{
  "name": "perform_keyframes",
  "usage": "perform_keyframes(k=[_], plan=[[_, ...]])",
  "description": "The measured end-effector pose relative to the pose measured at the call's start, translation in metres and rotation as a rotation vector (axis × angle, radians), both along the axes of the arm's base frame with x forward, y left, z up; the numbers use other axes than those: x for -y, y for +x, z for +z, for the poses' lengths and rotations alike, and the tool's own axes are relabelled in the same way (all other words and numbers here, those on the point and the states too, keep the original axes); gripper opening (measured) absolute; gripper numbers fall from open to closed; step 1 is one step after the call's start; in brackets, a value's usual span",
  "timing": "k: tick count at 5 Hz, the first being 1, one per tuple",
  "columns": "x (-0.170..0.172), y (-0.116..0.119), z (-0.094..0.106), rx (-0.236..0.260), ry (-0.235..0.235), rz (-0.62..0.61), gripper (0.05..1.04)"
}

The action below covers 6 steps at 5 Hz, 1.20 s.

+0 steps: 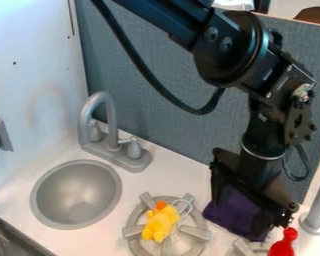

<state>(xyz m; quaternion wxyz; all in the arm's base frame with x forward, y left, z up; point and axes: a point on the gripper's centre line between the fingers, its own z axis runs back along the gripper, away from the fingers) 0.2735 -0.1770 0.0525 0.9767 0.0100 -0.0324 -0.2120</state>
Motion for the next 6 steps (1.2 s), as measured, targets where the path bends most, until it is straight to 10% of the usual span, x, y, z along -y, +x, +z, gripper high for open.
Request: perform_keyframes(k=[4,6], plan=[[0.055,0.017,-0.033,-0.061,-0.075,-0.159,1.0],[0.073,0.032,-0.043,-0.069,-0.032,-0.151,1.0]])
